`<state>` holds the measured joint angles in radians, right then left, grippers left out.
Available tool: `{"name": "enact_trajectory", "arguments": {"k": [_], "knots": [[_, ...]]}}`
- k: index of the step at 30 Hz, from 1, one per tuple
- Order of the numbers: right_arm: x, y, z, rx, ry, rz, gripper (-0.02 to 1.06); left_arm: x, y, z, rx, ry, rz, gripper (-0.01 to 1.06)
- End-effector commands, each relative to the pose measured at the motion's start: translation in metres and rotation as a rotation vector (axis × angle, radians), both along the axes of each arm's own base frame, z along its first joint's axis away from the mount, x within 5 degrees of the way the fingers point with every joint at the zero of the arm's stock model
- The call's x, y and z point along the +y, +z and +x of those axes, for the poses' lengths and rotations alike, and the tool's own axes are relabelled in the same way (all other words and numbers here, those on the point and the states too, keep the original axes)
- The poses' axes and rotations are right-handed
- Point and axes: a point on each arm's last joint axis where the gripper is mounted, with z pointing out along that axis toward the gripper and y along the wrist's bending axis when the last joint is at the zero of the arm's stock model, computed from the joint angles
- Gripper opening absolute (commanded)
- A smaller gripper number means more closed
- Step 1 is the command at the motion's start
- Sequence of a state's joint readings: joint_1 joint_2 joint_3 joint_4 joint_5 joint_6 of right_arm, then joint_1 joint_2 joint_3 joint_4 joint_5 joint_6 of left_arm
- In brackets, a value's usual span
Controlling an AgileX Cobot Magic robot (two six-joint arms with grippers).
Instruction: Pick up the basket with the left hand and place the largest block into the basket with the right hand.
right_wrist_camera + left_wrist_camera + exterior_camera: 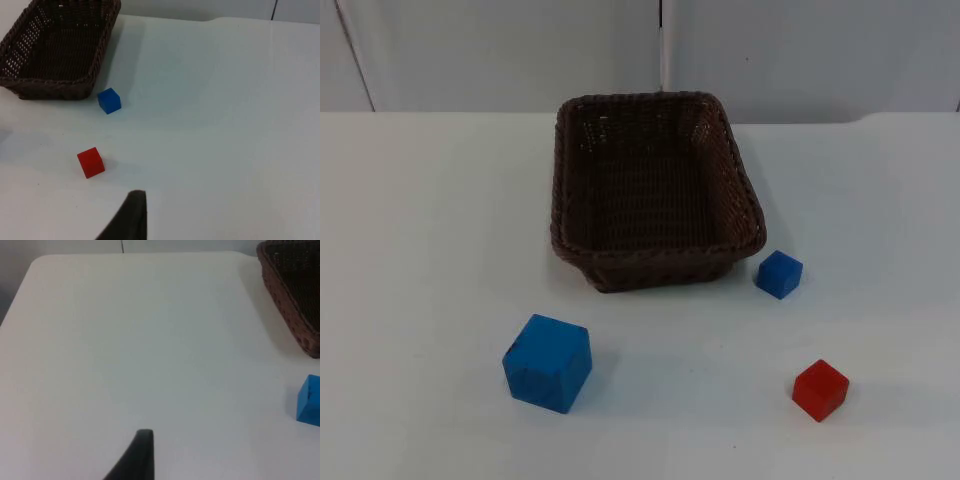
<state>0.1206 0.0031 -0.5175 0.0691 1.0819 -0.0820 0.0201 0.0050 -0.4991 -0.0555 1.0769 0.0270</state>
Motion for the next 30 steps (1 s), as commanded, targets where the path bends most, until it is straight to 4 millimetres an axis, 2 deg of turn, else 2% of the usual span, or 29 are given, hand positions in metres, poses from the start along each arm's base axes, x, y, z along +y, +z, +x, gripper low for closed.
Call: {"name": "enact_trajectory", "arguments": {"k": [1, 30], "knots": [[-0.0004, -0.0001, -0.0002, -0.005, -0.009, -0.004, 1.05, 0.0008, -0.0012, 0.0000, -0.003, 0.010, 0.003, 1.05], [0.0002, -0.0001, -0.0003, -0.005, -0.005, 0.002, 1.05, 0.0017, -0.0013, 0.0000, -0.003, 0.017, 0.010, 1.05]]}}
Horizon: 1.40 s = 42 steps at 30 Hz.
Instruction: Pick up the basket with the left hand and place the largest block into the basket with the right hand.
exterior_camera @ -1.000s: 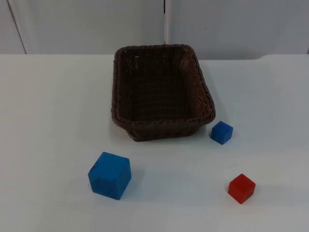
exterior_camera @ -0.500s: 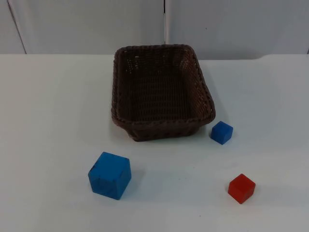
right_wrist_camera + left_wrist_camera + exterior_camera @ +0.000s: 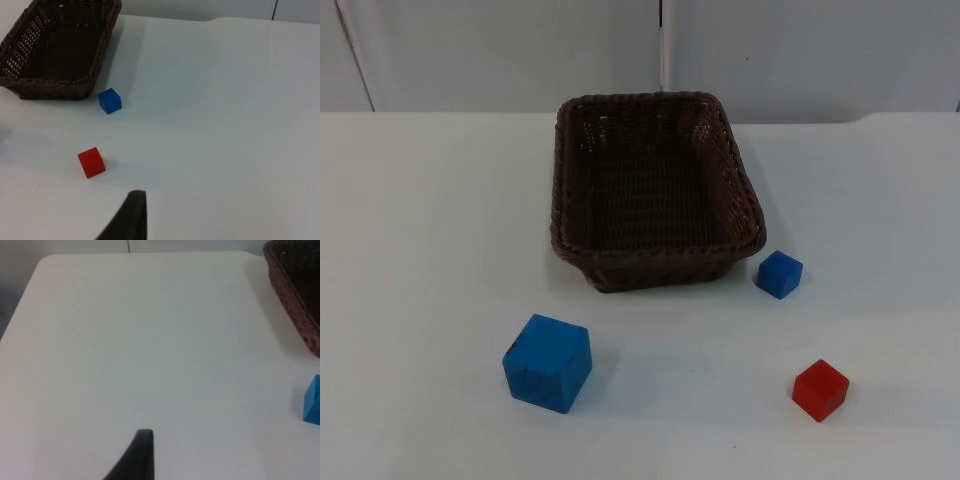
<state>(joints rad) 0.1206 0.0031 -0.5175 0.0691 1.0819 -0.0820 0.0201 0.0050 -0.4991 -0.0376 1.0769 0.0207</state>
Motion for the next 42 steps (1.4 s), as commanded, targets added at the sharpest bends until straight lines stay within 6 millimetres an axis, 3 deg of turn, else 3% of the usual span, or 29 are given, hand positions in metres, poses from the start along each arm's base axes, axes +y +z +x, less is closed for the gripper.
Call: {"name": "enact_trajectory", "arguments": {"k": [1, 26, 42], "knots": [[0.000, 0.000, 0.000, -0.005, -0.005, 0.002, 1.05, 0.000, -0.001, 0.000, -0.003, 0.004, 0.000, 1.05], [0.000, 0.000, 0.000, -0.005, -0.005, 0.002, 1.05, 0.000, 0.000, 0.000, -0.009, 0.002, 0.001, 1.05], [0.000, 0.000, 0.000, -0.003, -0.005, 0.002, 1.05, -0.002, 0.042, 0.016, -0.045, -0.013, -0.030, 1.05]]}}
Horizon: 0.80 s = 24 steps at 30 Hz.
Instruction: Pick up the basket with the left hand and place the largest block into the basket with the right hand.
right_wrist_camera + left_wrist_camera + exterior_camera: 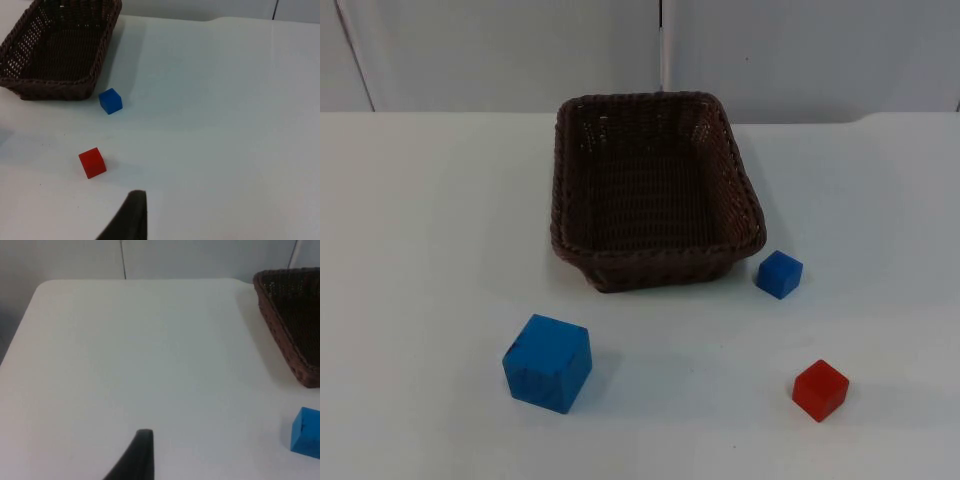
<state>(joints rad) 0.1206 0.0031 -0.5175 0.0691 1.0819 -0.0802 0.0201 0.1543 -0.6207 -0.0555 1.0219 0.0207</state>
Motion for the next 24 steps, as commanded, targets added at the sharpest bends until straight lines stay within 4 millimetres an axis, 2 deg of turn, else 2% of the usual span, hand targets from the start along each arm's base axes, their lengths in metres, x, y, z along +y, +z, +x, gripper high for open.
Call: {"name": "enact_trajectory", "arguments": {"k": [1, 14, 24], "knots": [[0.000, 0.000, 0.000, -0.003, -0.004, 0.000, 1.05, -0.001, 0.005, 0.004, -0.009, -0.006, -0.014, 1.05], [0.000, 0.000, 0.000, -0.003, -0.004, 0.000, 1.05, -0.009, 0.008, 0.034, 0.051, -0.068, -0.105, 1.02], [0.000, 0.000, 0.000, -0.003, -0.004, 0.000, 1.05, -0.017, 0.008, 0.068, 0.105, -0.148, -0.147, 1.01]]}}
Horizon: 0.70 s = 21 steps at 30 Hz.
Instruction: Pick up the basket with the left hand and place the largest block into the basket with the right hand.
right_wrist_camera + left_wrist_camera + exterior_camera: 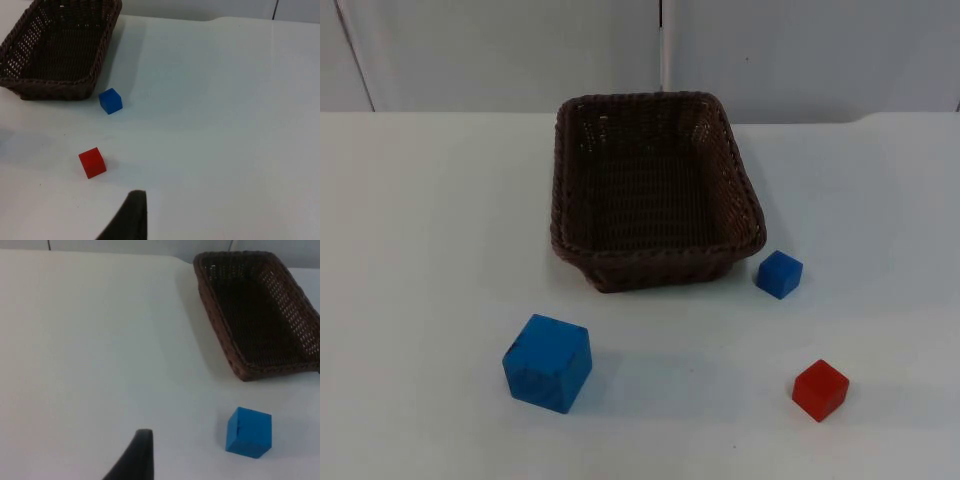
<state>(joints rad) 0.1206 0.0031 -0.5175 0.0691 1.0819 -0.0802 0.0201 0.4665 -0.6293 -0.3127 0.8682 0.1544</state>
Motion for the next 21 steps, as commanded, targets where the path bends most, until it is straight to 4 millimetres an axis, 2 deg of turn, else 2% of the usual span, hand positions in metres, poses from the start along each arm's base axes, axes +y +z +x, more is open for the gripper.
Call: {"name": "enact_trajectory", "arguments": {"k": [1, 11, 21], "knots": [[0.000, 0.000, 0.000, -0.003, -0.004, 0.000, 1.05, -0.002, 0.003, 0.007, -0.018, -0.016, -0.015, 1.01], [0.000, 0.000, 0.000, -0.003, -0.004, 0.000, 1.05, -0.011, -0.002, 0.044, 0.007, -0.114, -0.073, 1.01], [0.000, 0.000, 0.000, -0.003, -0.004, 0.000, 1.05, -0.014, -0.012, 0.067, 0.060, -0.141, -0.103, 1.01]]}}
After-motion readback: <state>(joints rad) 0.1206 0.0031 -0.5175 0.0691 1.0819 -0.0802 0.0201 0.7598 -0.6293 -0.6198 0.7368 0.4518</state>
